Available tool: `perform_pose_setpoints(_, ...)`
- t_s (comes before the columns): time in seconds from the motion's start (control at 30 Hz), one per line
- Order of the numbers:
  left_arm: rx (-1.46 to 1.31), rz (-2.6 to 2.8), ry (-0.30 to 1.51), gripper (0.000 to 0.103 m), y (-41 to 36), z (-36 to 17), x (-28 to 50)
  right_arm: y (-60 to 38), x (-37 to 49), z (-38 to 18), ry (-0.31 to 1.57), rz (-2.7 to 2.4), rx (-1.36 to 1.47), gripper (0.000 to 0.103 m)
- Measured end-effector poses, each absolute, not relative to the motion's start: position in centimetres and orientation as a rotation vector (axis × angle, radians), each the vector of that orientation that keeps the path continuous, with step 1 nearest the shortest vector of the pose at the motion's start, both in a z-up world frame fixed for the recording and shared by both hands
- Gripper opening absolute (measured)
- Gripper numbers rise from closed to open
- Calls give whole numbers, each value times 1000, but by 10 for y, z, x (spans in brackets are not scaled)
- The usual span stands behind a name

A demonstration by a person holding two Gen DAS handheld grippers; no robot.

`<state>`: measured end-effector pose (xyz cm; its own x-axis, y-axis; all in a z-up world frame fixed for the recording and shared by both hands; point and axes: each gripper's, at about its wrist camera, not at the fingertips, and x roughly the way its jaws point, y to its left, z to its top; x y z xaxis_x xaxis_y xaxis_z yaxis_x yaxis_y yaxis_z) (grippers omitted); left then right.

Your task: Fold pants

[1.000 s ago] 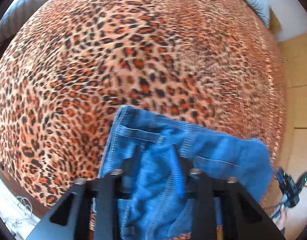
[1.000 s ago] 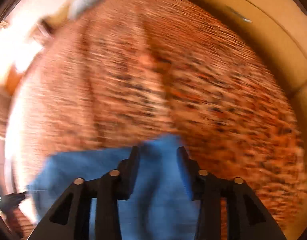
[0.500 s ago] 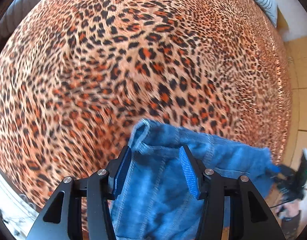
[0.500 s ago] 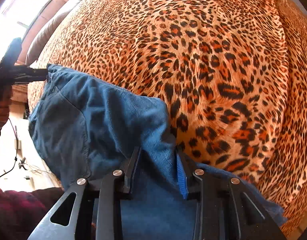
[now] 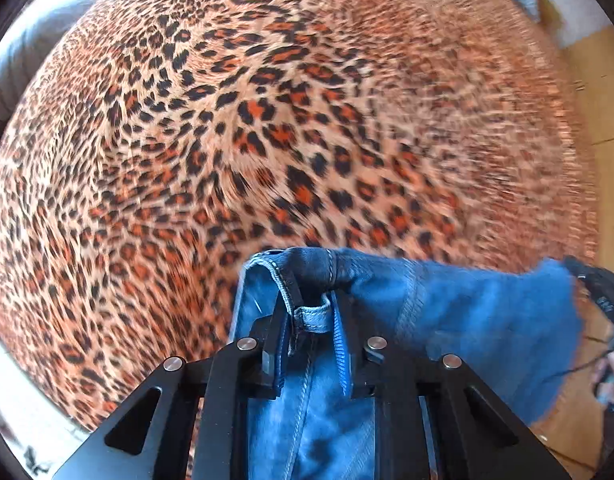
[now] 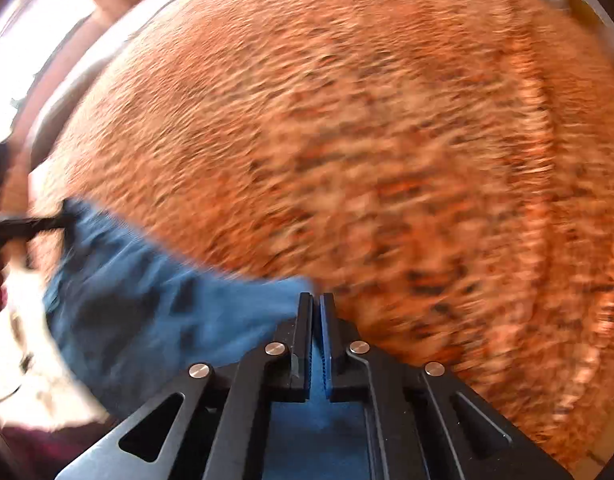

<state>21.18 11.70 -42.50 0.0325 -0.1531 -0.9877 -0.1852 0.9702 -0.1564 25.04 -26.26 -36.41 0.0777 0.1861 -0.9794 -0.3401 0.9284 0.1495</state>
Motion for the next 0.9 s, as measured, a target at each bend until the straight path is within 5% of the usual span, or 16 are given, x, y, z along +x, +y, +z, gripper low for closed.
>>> perform_pose_setpoints(0.17, -368, 13, 1524, 18, 144, -405, 209, -294, 252, -357, 1455, 345, 138, 8)
perform_pose_setpoints(0.3, -516, -39, 1506, 44, 172, -381, 171, -333, 217, -329, 1398, 371, 376, 61)
perform_pose_setpoints(0.33, -542, -71, 1512, 54, 174, -377, 154, -335, 201, -327, 1399, 392, 425, 63)
perform_pose_setpoints(0.47, -574, -195, 1583, 56, 158, -391, 102, -347, 156, -352, 1466, 320, 456, 63)
perform_pose_setpoints(0.57, -269, -54, 1642, 26, 137, -425, 83, -367, 135, -382, 1497, 186, 489, 62)
perform_pose_setpoints(0.7, -288, -70, 1611, 27, 143, -410, 84, -401, 94, -345, 1390, 149, 656, 63)
perform_pose_setpoints(0.77, -400, -142, 1587, 39, 153, -390, 77, -423, 70, -324, 1341, 115, 682, 71)
perform_pose_setpoints(0.83, -498, -197, 1591, 67, 159, -384, 67, -460, 28, -310, 1319, 10, 724, 76)
perform_pose_setpoints(0.9, -570, -207, 1603, 68, 163, -388, 57, -488, -19, -312, 1328, -107, 797, 77)
